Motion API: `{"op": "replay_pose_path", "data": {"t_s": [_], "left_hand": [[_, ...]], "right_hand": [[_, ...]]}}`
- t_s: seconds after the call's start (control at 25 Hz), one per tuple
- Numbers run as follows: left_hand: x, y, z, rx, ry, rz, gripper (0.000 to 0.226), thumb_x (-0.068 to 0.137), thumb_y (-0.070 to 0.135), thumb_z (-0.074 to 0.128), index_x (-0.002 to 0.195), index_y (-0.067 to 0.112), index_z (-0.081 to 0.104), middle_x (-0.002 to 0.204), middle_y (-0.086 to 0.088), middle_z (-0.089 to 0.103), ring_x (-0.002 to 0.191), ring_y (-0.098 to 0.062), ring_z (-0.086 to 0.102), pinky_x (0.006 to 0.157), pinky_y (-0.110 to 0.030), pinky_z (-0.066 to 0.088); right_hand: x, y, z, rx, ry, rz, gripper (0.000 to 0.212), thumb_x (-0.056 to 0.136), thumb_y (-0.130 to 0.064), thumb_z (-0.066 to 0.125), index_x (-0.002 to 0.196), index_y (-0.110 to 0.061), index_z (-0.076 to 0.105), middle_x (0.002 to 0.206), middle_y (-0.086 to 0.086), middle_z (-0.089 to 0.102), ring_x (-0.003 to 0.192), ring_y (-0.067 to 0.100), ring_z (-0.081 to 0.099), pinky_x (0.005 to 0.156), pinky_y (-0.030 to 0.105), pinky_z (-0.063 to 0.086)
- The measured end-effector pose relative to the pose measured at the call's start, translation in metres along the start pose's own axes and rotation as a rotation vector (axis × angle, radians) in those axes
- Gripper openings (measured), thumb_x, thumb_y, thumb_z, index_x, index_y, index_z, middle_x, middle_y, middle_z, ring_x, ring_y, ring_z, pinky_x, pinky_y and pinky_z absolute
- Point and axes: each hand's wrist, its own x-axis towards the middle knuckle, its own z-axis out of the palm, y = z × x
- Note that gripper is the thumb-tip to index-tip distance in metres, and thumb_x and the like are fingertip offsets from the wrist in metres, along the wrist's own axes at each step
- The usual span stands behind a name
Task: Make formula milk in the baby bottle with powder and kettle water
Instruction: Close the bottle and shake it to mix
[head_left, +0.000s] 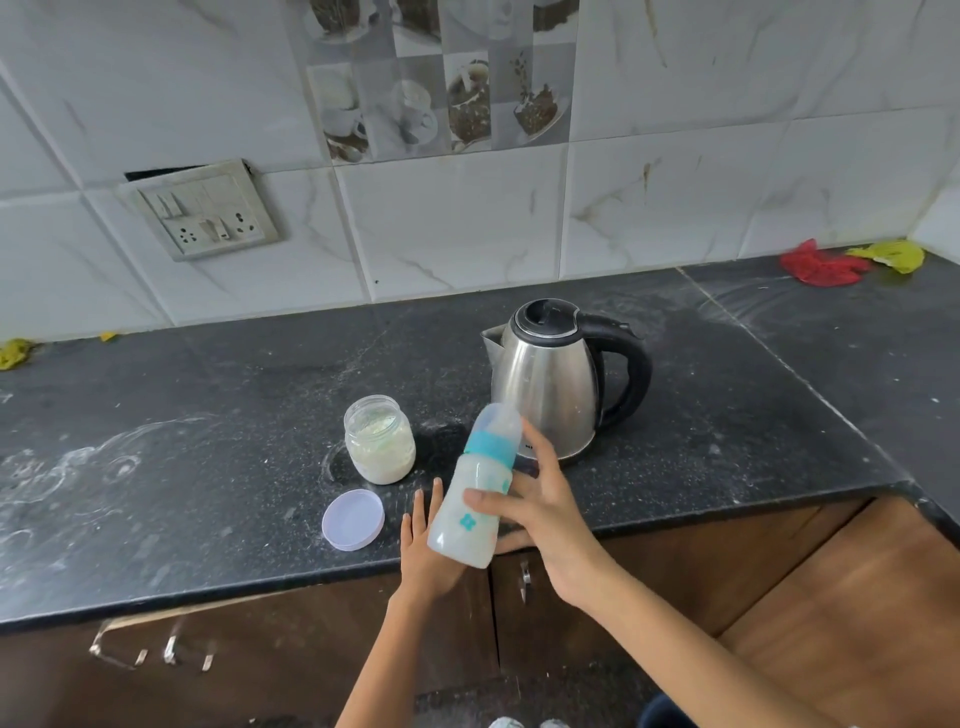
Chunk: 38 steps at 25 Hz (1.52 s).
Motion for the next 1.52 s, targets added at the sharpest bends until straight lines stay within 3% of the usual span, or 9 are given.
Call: {"op": "replay_pose_path", "data": {"t_s": [0.16,0.4,0.6,0.72,0.88,1.08,1.2,1.36,1.52], "left_hand": [[0.001,0.004,-0.002,0.23,-0.037,0.045,0.063,0.1,0.038,0.031,0.15,0.026,-0.006,0.16,0.0,-0.012,0.147,-0.025,-0.013,0.119,-0.042,-0.003],[0.003,0.005,-0.001,0.278,-0.06,0.021,0.059,0.1,0.046,0.023,0.15,0.03,-0.005,0.159,0.0,-0.014,0.147,-0.026,-0.014,0.119,-0.043,-0.003],[0.003,0.005,-0.001,0.276,-0.075,0.024,0.058,0.1,0.047,0.021,0.15,0.03,-0.004,0.159,0.001,-0.015,0.146,-0.025,-0.016,0.119,-0.043,-0.005],[0.004,0.004,-0.001,0.272,-0.061,0.024,0.058,0.1,0.046,0.021,0.15,0.031,-0.004,0.159,0.001,-0.015,0.146,-0.025,-0.015,0.119,-0.043,-0.005],[0.002,0.004,-0.001,0.274,-0.081,0.008,0.058,0.101,0.041,0.025,0.15,0.027,-0.001,0.16,0.0,-0.011,0.146,-0.025,-0.015,0.119,-0.042,-0.005],[0.004,0.004,0.001,0.264,-0.053,0.012,0.058,0.1,0.045,0.023,0.15,0.03,-0.005,0.159,0.001,-0.014,0.146,-0.024,-0.016,0.118,-0.042,-0.005],[0.004,0.001,0.003,0.265,-0.054,0.006,0.062,0.101,0.04,0.028,0.148,0.026,-0.011,0.16,0.001,-0.009,0.147,-0.023,-0.014,0.119,-0.042,-0.006],[0.003,0.006,0.003,0.254,-0.019,0.015,0.057,0.101,0.045,0.022,0.15,0.029,-0.001,0.16,0.0,-0.011,0.147,-0.024,-0.014,0.118,-0.041,-0.004],[-0.002,0.008,-0.002,0.062,-0.028,-0.135,0.065,0.096,0.036,0.047,0.149,0.011,0.018,0.158,-0.011,0.015,0.147,-0.027,0.008,0.12,-0.038,0.004]], "right_hand": [[0.006,-0.01,-0.004,0.153,0.077,0.111,0.05,0.062,-0.03,0.078,0.108,-0.019,0.064,0.104,0.008,0.072,0.09,0.017,0.071,0.072,0.03,0.057],[0.01,-0.019,-0.019,0.457,-0.072,0.149,0.03,0.091,-0.016,0.054,0.121,-0.014,0.054,0.108,0.015,0.072,0.107,0.03,0.065,0.094,0.045,0.049],[0.013,-0.03,-0.034,0.12,0.023,-0.143,0.076,0.076,-0.015,0.069,0.143,-0.024,0.033,0.124,0.009,0.065,0.105,0.019,0.069,0.077,0.044,0.06],[0.019,-0.035,-0.037,0.238,0.107,-0.307,0.103,0.071,-0.01,0.072,0.145,-0.049,0.012,0.123,0.001,0.061,0.107,0.021,0.067,0.071,0.053,0.06],[0.005,-0.017,-0.021,0.093,-0.088,-0.144,0.098,0.066,-0.007,0.077,0.138,-0.052,0.027,0.124,0.002,0.06,0.11,0.028,0.066,0.068,0.056,0.059],[0.024,-0.022,-0.03,0.3,0.129,-0.18,0.086,0.078,0.001,0.071,0.137,-0.046,0.03,0.126,0.006,0.055,0.106,0.031,0.065,0.067,0.058,0.058],[0.009,-0.012,-0.016,0.113,-0.073,-0.09,0.086,0.076,0.004,0.073,0.131,-0.048,0.033,0.118,0.002,0.062,0.102,0.024,0.07,0.068,0.058,0.059],[0.028,-0.021,-0.026,0.327,0.163,-0.178,0.083,0.077,-0.001,0.073,0.135,-0.042,0.03,0.126,0.006,0.053,0.105,0.029,0.066,0.064,0.054,0.059],[0.009,-0.003,-0.01,0.07,-0.076,-0.086,0.088,0.071,-0.002,0.08,0.131,-0.045,0.032,0.123,0.007,0.059,0.106,0.027,0.067,0.068,0.059,0.058]]}}
